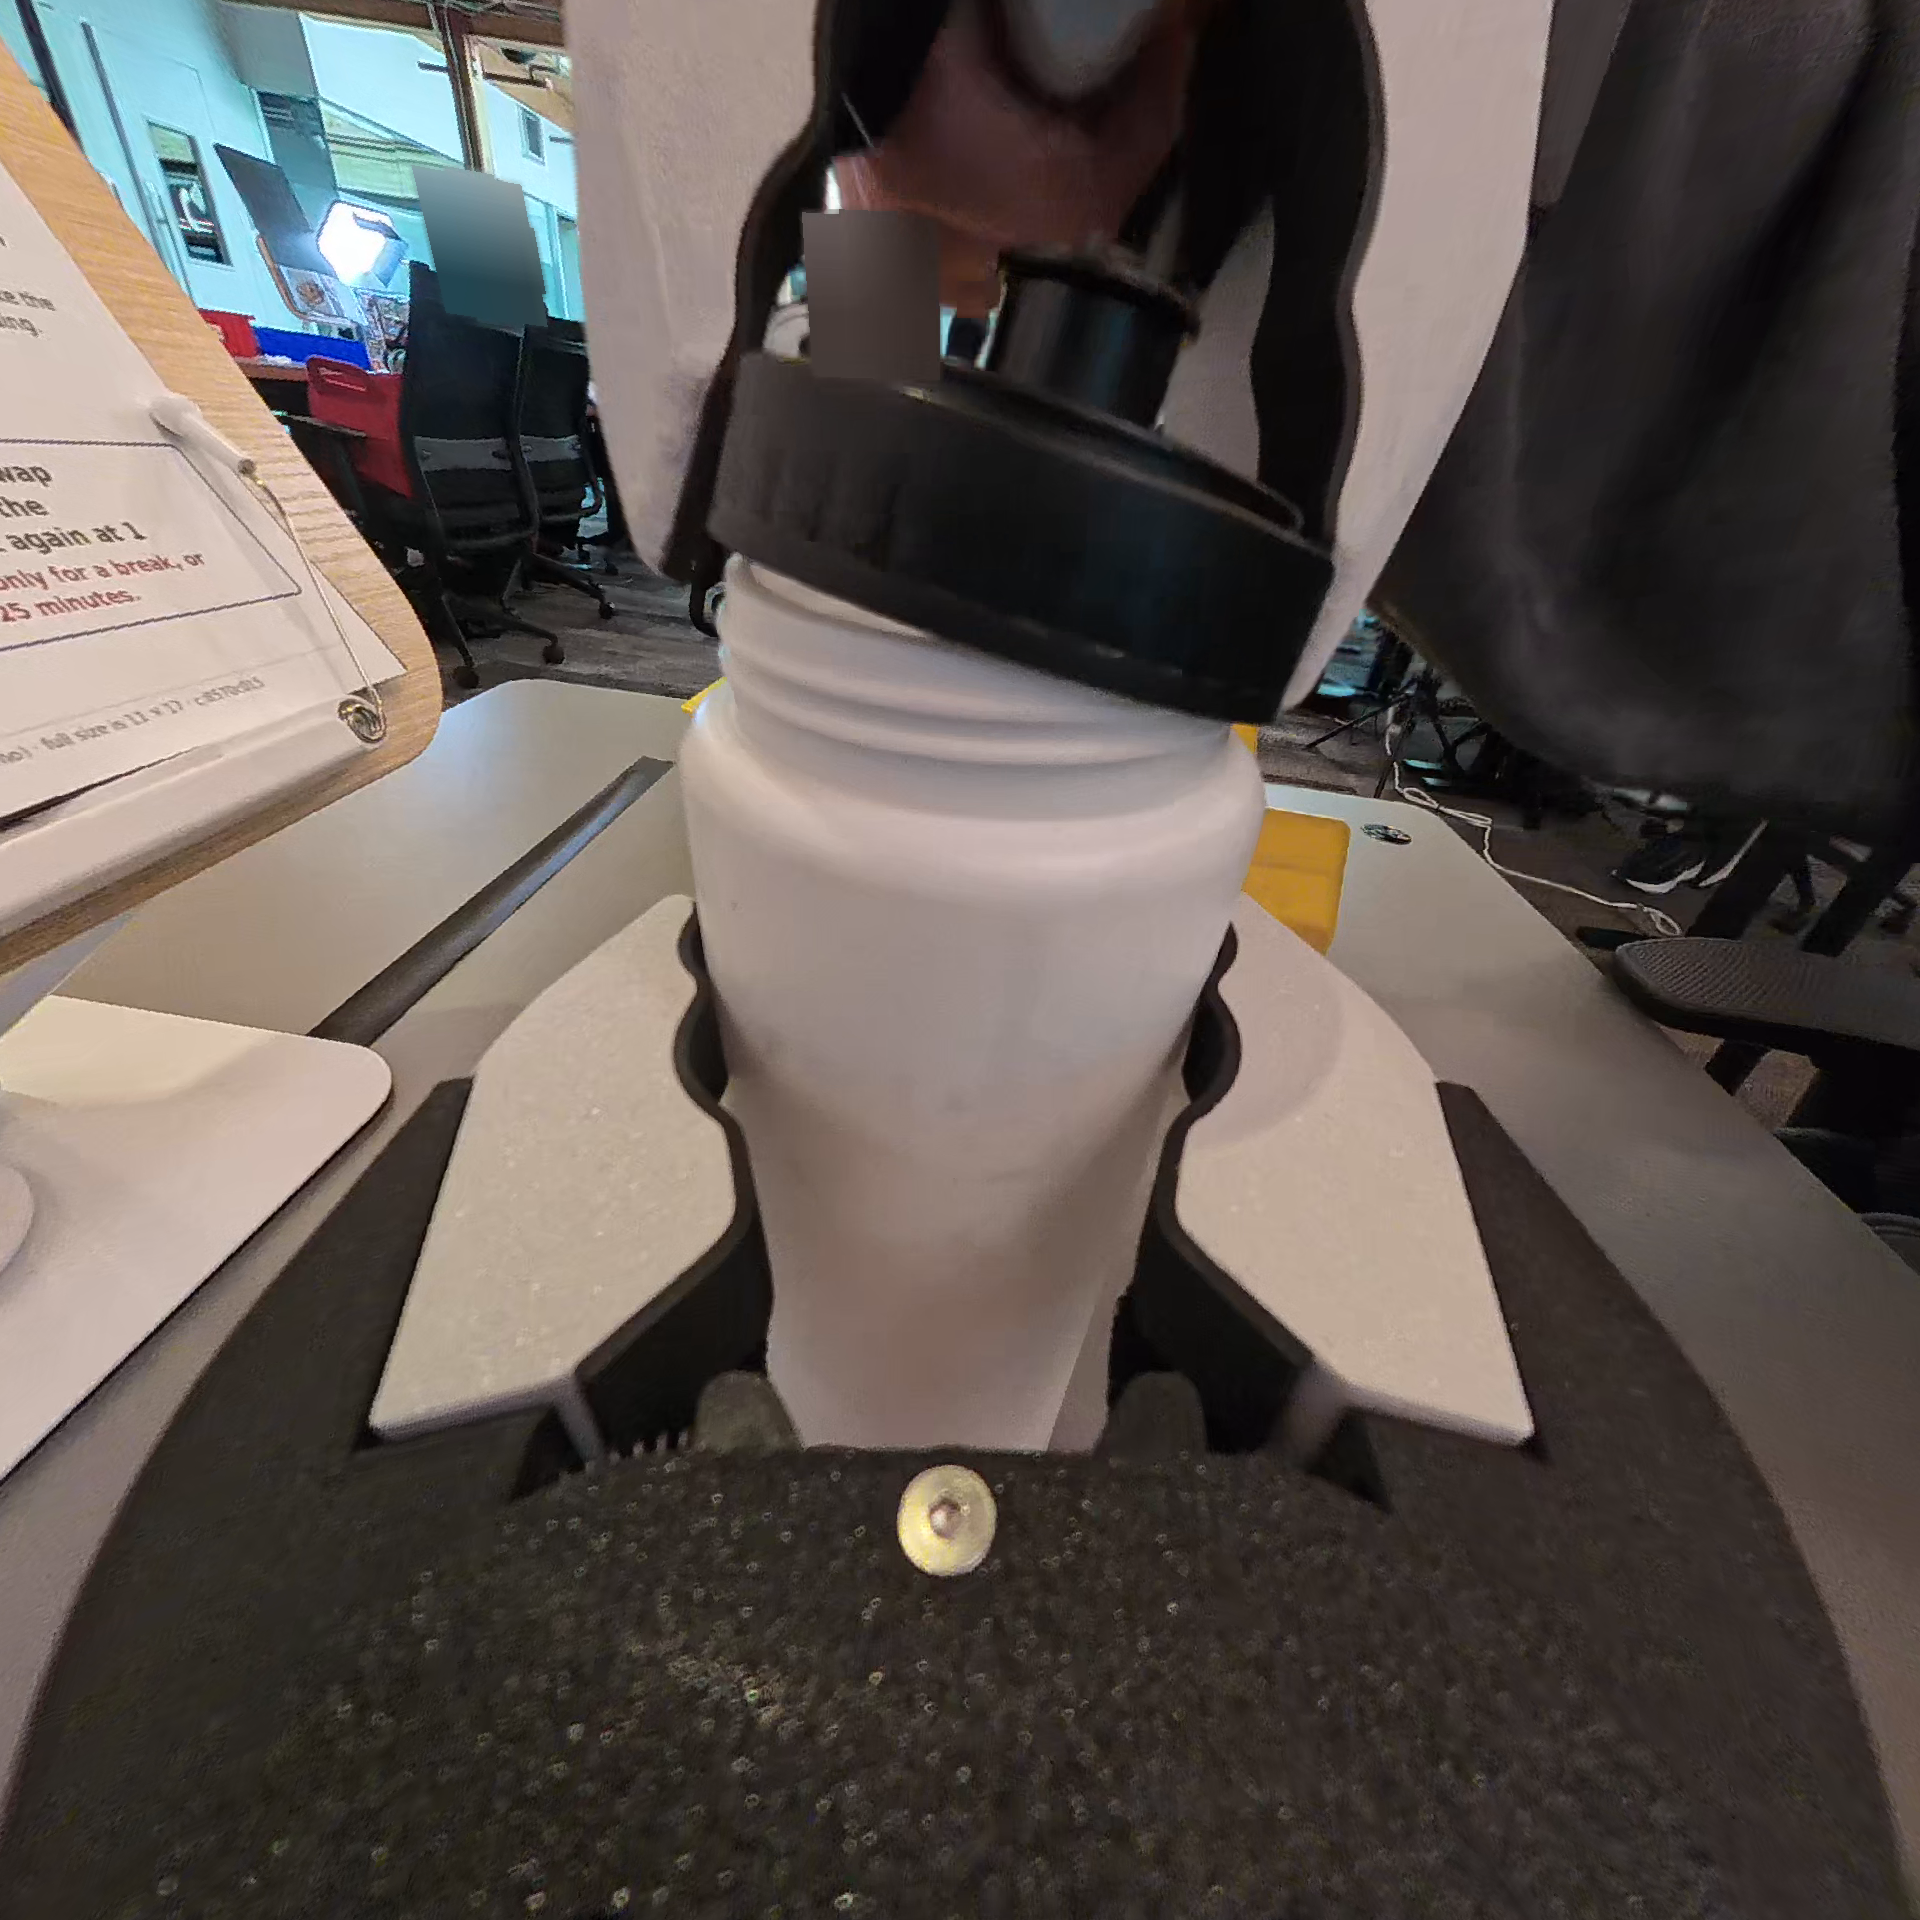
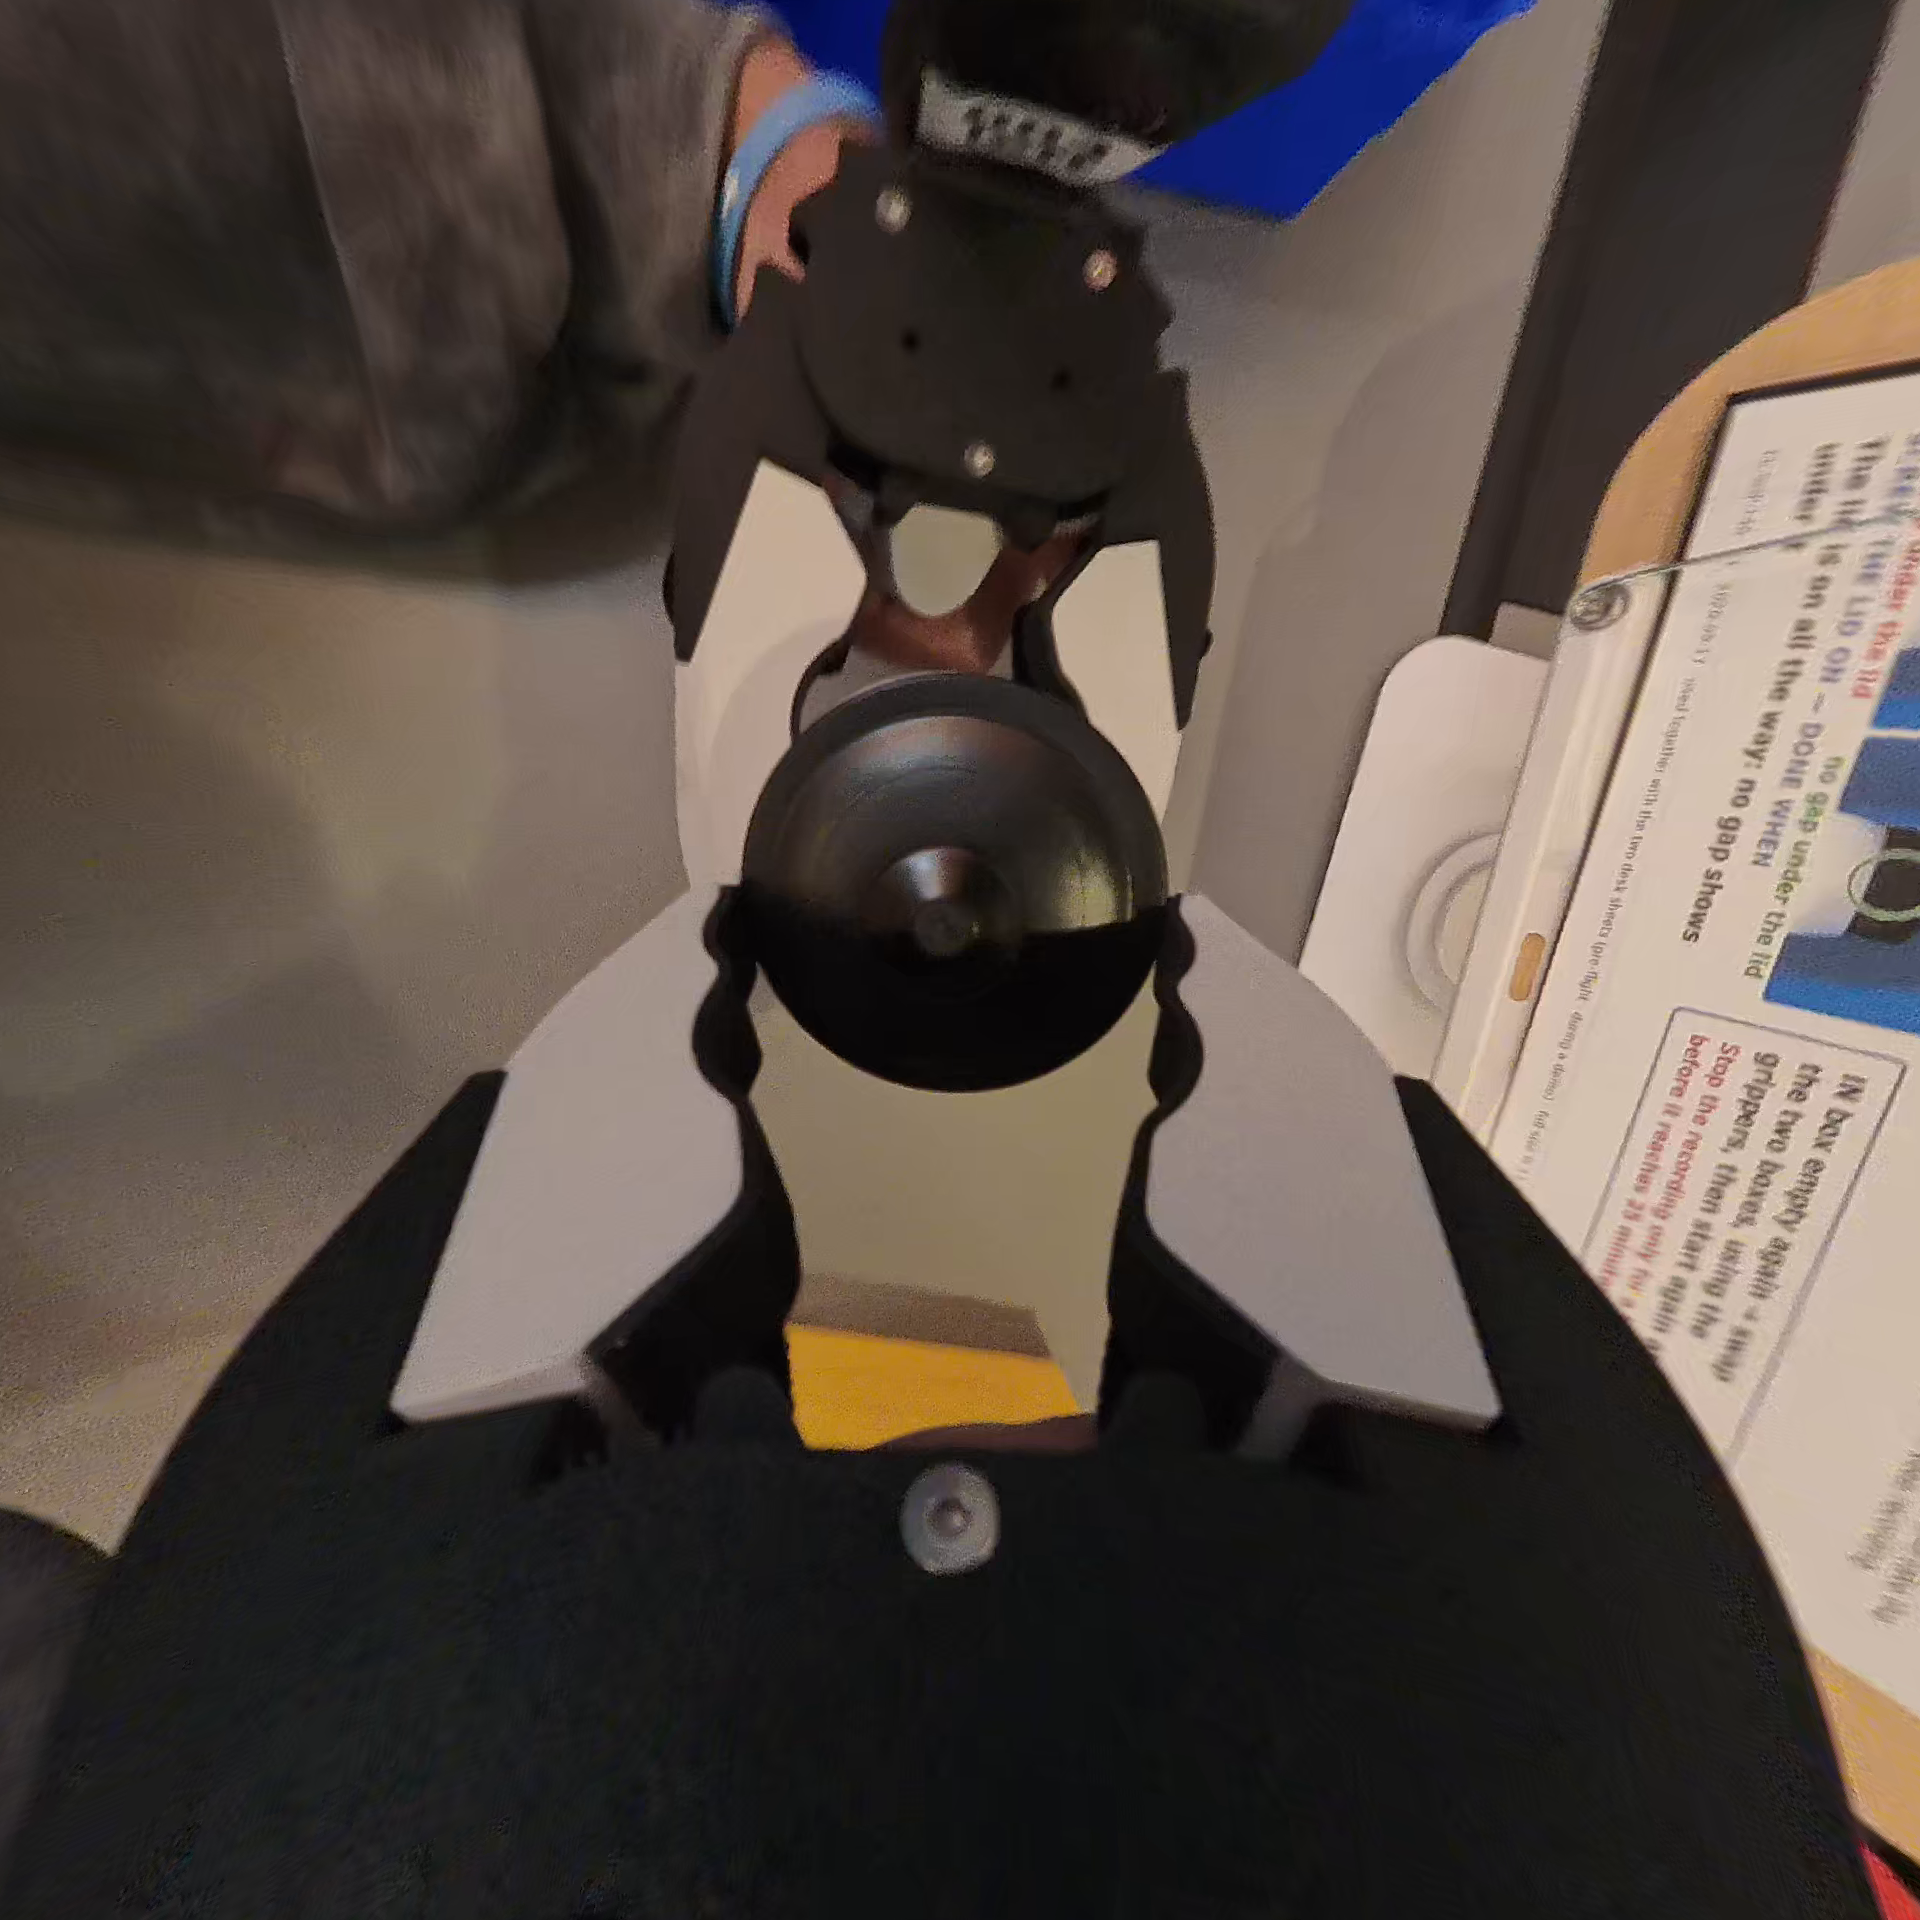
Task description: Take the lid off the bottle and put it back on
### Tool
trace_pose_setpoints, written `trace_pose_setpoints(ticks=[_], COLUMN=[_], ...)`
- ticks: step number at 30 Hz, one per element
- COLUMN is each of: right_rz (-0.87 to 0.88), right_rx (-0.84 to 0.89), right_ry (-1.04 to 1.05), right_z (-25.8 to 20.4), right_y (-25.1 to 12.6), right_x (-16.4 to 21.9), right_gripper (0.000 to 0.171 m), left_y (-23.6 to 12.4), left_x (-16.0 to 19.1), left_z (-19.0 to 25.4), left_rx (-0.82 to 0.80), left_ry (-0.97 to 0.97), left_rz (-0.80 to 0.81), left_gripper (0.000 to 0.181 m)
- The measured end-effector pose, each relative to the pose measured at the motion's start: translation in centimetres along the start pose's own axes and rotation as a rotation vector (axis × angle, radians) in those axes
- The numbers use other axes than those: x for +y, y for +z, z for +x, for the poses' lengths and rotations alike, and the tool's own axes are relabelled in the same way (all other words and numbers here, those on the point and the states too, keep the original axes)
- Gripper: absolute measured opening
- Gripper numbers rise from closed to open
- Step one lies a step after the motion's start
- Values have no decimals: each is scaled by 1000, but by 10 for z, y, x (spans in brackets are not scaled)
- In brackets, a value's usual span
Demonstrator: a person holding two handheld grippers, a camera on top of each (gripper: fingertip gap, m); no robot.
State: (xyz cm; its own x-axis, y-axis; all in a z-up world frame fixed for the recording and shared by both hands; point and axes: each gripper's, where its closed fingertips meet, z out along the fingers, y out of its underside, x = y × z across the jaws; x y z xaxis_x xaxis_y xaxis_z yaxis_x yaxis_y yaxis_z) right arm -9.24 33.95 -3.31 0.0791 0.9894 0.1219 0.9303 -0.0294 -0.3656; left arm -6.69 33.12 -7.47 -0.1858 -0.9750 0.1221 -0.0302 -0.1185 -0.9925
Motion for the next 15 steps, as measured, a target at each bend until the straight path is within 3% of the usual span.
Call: trace_pose_setpoints(ticks=[4, 9, 15], right_rz=[-149, -203, -366], right_rx=[-69, -145, -188], right_ry=[-7, 108, -116], right_z=[1, 1, -1], right_y=[0, -2, -6], right_x=[2, 2, 9], right_gripper=[74, 74, 74], left_y=[-1, -1, 2], left_x=[0, 0, 1], left_z=[-1, -1, 3], left_rx=[-4, -4, 3], left_ry=[-1, -1, 17], left_rz=[-1, -1, -22], left_gripper=[87, 87, 88])
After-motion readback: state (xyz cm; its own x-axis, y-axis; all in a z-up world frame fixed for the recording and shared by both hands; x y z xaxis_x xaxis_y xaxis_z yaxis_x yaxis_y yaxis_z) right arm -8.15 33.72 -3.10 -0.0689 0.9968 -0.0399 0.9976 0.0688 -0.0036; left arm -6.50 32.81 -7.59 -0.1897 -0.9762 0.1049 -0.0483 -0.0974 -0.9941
